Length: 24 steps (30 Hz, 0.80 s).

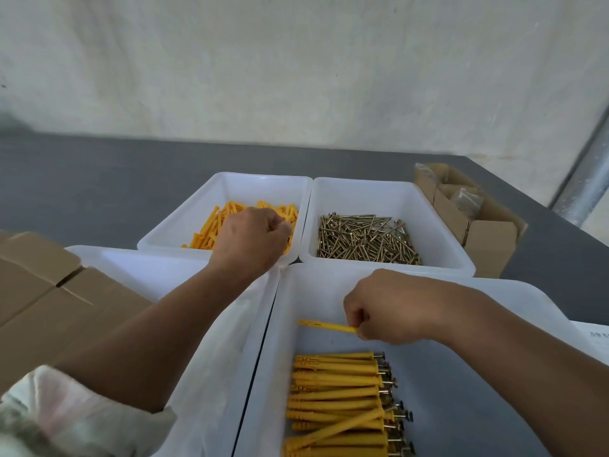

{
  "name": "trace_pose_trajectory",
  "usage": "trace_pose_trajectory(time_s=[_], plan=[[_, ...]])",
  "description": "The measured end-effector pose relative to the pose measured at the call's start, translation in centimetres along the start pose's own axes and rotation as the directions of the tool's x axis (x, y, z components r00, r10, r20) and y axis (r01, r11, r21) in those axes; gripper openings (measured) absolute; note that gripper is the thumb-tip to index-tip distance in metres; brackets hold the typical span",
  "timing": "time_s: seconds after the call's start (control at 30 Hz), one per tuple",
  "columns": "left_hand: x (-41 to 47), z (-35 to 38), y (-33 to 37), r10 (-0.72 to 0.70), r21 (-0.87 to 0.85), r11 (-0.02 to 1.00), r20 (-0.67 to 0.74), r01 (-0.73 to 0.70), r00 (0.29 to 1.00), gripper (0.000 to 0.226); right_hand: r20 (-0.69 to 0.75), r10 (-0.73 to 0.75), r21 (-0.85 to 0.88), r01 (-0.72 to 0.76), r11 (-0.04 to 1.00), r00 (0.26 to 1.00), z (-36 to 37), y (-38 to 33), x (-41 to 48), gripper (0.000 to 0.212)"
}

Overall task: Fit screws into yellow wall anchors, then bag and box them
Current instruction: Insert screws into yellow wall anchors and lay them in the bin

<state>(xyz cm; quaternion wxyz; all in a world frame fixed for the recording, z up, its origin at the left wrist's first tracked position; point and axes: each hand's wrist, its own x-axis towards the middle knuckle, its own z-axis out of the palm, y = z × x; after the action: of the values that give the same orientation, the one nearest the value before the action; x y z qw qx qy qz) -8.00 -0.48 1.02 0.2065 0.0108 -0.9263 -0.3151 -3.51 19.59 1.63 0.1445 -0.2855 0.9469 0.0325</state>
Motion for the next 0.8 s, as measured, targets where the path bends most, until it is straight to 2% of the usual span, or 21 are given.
trace_pose_trajectory(time_s=[0.2,0.43,0.57,0.8], plan=[[0.4,0.5,-1.3,-0.013,0.134,0.991,0.009,0.012,1.0,0.027,0.06,-0.01,-0.102,0.016,0.995,0.998,1.6,-0.5,0.9,0.018],[0.8,1.1,-2.1,-0.024,0.319,0.948,0.093,-0.007,0.995,0.044,0.068,-0.011,-0.124,0.019,0.992,0.998,2.1,-0.4,1.4,0.022],[0.9,1.2,-2.1,-0.061,0.349,0.937,0.183,-0.006,0.981,0.049,0.1,0.005,-0.176,0.013,0.984,0.995,2.2,-0.6,1.6,0.024],[1.0,1.3,-2.1,-0.052,0.392,0.919,0.235,-0.045,0.971,0.047,0.084,-0.022,-0.159,0.035,0.987,0.996,1.5,-0.9,1.2,0.027]])
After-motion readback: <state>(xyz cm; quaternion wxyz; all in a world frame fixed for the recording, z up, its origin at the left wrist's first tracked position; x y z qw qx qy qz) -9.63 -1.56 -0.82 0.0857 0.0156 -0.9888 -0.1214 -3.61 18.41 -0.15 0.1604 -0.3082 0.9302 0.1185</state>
